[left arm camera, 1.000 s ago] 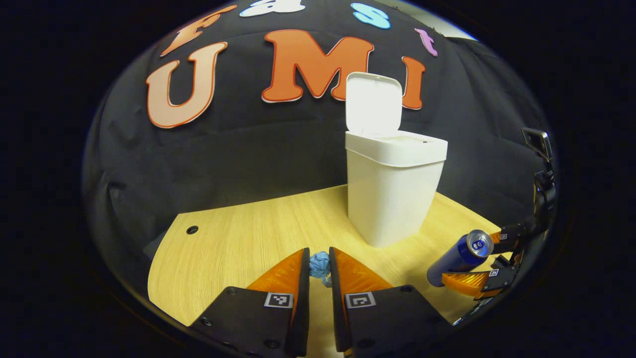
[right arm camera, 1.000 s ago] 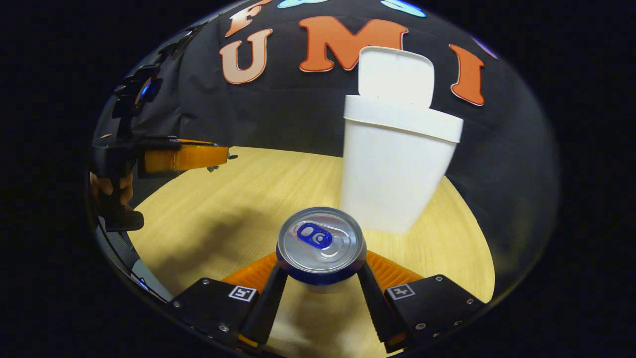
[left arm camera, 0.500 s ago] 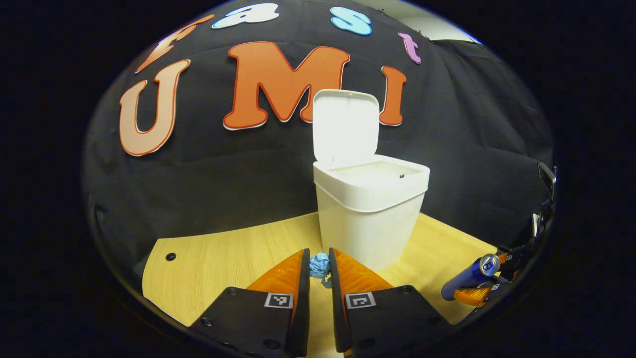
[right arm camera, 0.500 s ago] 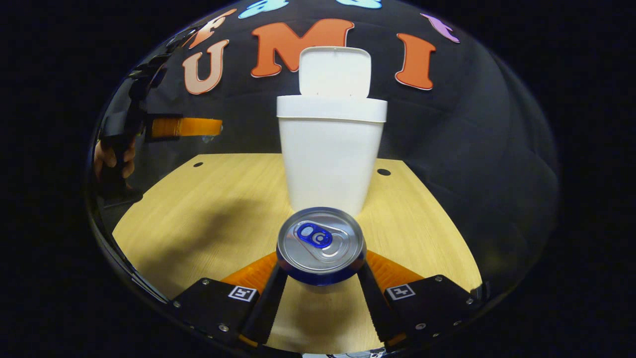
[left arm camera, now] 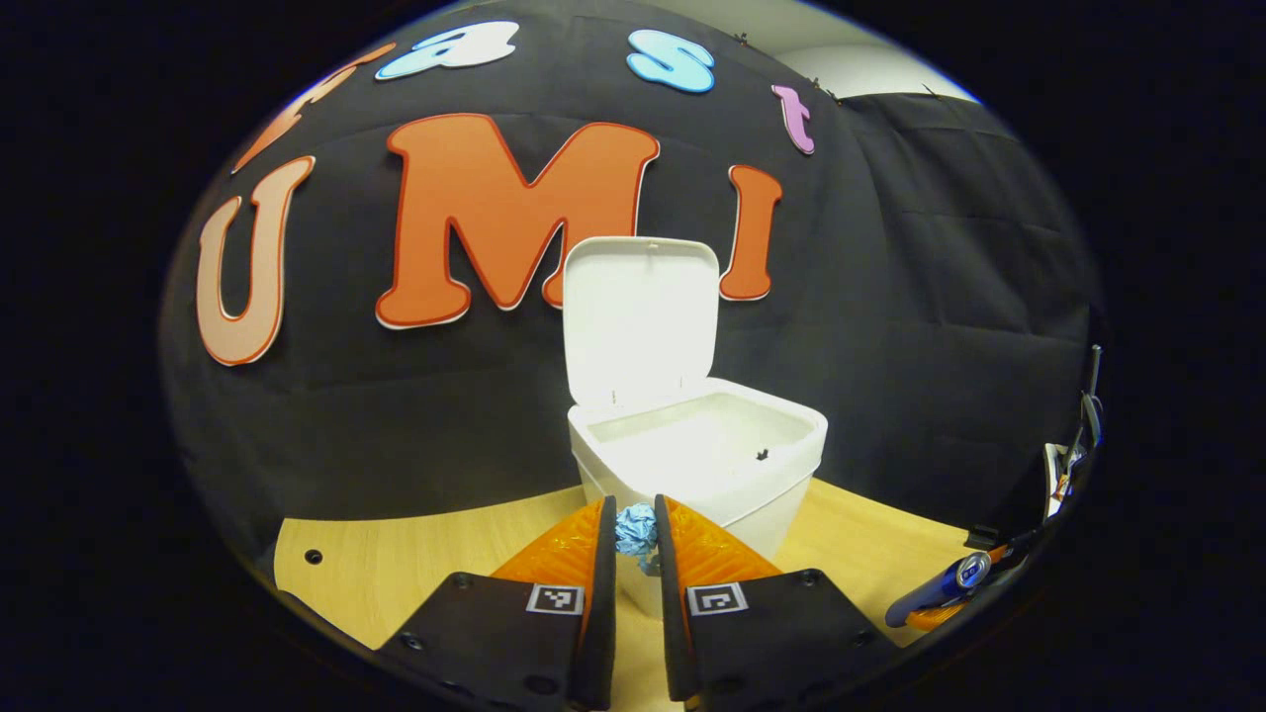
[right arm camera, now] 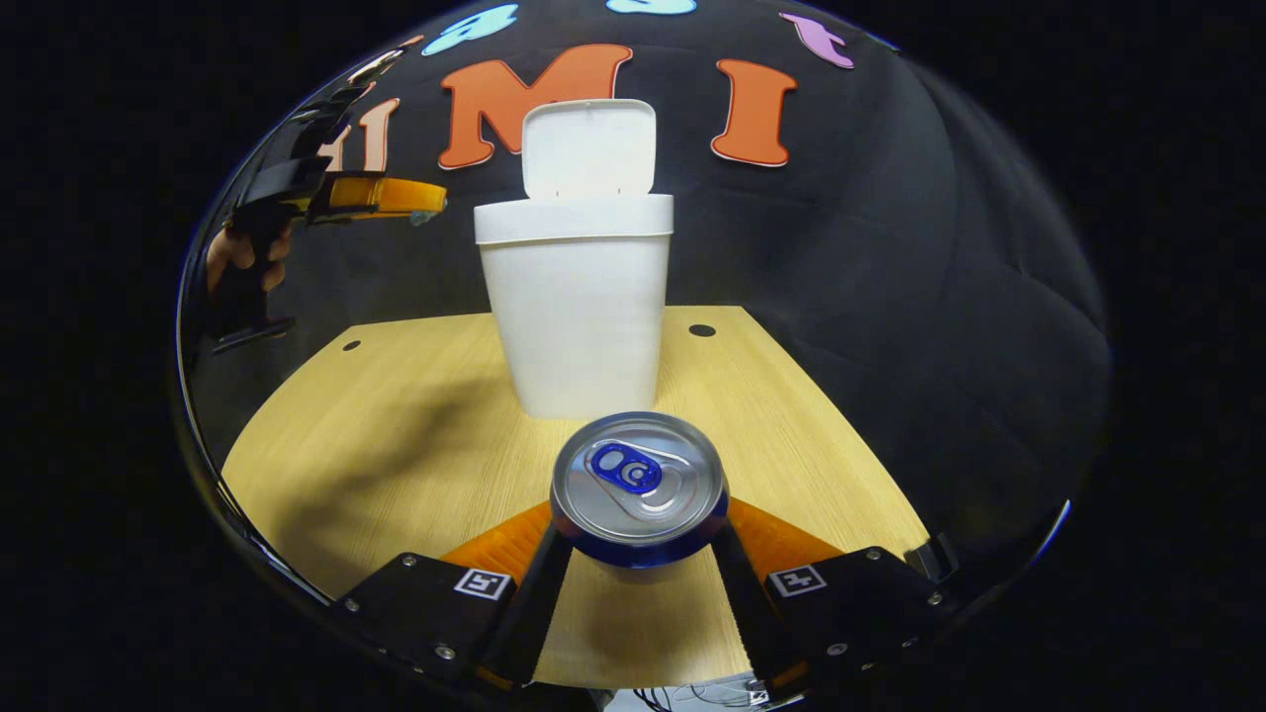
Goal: Press the lid of the desktop garbage bin to open it, pick up the crumpled paper on the desktop and throw it into the bin, then pick up the pop can on the desktop and drop it into the bin, and finally close the garbage bin lid.
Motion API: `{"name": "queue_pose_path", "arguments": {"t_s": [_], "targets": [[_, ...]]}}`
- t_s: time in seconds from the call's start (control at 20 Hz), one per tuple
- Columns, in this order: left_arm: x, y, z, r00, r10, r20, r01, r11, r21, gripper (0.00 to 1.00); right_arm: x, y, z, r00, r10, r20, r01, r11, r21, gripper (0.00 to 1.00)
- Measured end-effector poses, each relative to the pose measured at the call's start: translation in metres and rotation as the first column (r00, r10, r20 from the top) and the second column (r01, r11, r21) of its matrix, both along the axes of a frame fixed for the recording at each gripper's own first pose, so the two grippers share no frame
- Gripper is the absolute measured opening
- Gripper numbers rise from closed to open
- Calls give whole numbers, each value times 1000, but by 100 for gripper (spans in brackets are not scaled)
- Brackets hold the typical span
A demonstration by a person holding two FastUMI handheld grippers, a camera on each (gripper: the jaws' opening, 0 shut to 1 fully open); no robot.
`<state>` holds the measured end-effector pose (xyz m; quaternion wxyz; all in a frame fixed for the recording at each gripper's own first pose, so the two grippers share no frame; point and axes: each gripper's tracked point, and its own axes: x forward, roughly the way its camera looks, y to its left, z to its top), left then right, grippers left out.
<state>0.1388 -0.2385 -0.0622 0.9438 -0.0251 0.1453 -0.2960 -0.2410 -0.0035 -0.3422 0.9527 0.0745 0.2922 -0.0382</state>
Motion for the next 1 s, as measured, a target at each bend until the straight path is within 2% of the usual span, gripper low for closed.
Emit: {"name": "queue_pose_path", "arguments": {"t_s": [0.45,0.95,1.0], "targets": [[35,-51,27,997,-40,70,43,998,-35,22,-42,27,-11,998,-63,8,63,998,-11,80],[46,-74,-1,998,-59,21,59,998,-24,30,-34,5,1,996,-89,16,89,996,-17,80],[47,-75,0,998,-61,22,62,998,-27,35,-31,4,4,996,-87,18,88,996,-18,80]]}}
